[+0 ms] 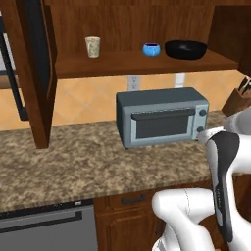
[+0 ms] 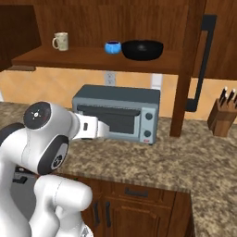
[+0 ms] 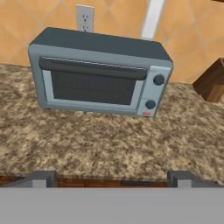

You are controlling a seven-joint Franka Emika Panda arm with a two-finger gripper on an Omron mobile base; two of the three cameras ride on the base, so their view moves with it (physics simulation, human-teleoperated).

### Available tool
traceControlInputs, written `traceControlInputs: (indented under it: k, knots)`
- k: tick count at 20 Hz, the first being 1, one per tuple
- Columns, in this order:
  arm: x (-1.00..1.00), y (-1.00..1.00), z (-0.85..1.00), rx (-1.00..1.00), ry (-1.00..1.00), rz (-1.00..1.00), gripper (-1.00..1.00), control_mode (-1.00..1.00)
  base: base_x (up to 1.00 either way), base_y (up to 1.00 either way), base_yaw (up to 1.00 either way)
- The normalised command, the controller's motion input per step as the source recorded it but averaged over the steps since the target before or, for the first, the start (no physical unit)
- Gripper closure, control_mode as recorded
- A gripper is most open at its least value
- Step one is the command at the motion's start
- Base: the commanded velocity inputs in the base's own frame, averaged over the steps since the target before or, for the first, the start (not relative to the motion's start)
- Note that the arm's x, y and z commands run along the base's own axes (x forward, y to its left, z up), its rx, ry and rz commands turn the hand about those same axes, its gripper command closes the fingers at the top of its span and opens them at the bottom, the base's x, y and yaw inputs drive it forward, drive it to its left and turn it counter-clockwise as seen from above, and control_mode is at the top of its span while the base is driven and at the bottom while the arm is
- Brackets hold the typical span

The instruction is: Gather all objects into one cabinet and sort the glasses and bowls to opposite sides.

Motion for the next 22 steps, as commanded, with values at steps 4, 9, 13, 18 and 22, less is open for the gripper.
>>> traceControlInputs:
  k: [4,9,13,18,22]
  knots:
    - [0.0,0.0,0.0,0.0,0.0,0.0,-1.0,1.0,-0.38,0.02,-0.02]
    - [0.0,0.0,0.0,0.0,0.0,0.0,-1.0,1.0,-0.41,0.0,-0.12]
    - [0.0,0.0,0.0,0.0,0.0,0.0,-1.0,1.0,-0.47,0.03,-0.16]
    - [0.0,0.0,0.0,0.0,0.0,0.0,-1.0,1.0,-0.49,0.13,-0.01]
    - [0.0,0.0,0.0,0.0,0.0,0.0,-1.0,1.0,-0.43,0.38,0.09]
